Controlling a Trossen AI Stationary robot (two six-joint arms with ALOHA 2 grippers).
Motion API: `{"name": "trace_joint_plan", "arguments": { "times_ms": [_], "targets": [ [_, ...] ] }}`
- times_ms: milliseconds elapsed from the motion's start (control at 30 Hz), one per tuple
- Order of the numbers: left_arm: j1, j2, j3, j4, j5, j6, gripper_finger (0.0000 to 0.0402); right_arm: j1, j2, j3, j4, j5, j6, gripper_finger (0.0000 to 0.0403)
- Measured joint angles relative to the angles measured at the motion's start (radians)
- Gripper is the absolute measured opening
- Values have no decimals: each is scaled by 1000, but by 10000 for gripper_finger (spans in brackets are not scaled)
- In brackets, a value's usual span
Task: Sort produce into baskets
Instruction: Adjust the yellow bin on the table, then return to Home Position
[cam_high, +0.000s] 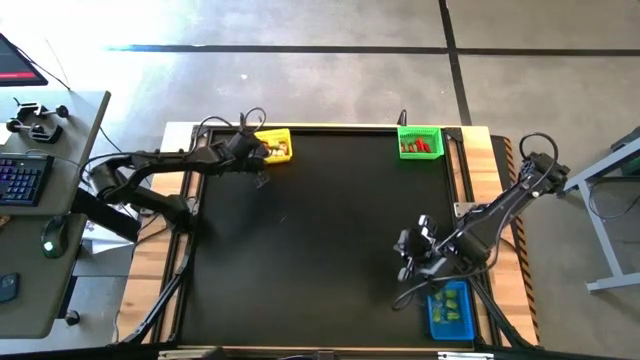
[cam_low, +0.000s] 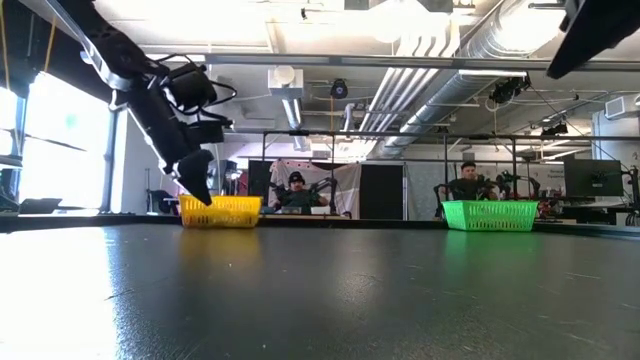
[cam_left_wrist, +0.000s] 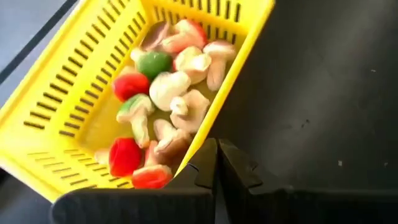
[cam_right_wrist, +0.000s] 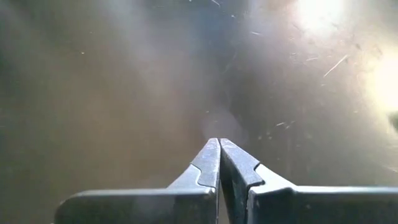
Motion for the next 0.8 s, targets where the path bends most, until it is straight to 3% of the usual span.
{"name": "trace_joint_plan", "arguments": {
  "times_ms": [233, 467, 633, 800],
  "targets": [
    [23, -2, 0, 68, -42, 14, 0, -59, 0, 0, 4, -5, -86, 0],
    [32, -4, 0, 38, 8, -17, 0, -126, 0, 0, 82, -36, -193, 0],
    [-40, -43, 0, 45, 42, -56, 0, -189, 0, 0, 151, -36, -331, 0],
    [-149, -100, -44, 183, 66, -57, 0, -282, 0, -38, 267, -43, -492, 0]
  ]
}}
